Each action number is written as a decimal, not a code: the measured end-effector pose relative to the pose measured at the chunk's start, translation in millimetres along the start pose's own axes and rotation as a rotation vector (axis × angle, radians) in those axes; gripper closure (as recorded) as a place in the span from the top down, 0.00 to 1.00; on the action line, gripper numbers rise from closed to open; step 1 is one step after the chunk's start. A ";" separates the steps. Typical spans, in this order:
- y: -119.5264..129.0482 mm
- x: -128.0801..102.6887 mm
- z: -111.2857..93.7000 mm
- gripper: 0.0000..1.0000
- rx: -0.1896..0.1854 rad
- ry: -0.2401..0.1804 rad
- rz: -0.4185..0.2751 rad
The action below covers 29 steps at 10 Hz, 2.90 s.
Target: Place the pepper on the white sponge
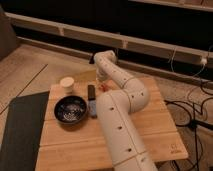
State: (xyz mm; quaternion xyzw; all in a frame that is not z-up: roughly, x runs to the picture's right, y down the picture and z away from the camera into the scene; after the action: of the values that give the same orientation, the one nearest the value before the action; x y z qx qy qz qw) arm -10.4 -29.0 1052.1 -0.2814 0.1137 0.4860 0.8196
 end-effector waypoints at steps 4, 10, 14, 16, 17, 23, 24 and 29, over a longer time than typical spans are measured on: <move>-7.5 -11.1 -22.5 0.00 0.041 -0.012 0.039; 49.6 -33.7 -58.0 0.00 -0.006 -0.039 -0.010; 83.7 -28.4 -82.0 0.00 0.001 -0.051 -0.059; 99.7 -14.7 -95.4 0.00 -0.002 -0.061 -0.065; 109.2 -5.5 -99.5 0.00 -0.005 -0.065 -0.070; 133.9 63.5 -116.0 0.00 -0.031 -0.063 0.002; 132.8 74.2 -116.2 0.00 -0.031 -0.056 0.019; 146.1 129.4 -98.9 0.00 -0.029 0.030 0.045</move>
State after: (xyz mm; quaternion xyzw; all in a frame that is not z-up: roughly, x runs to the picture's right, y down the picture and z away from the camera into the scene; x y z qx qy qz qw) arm -62.6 63.2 860.6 -0.2979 0.1252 0.5018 0.8024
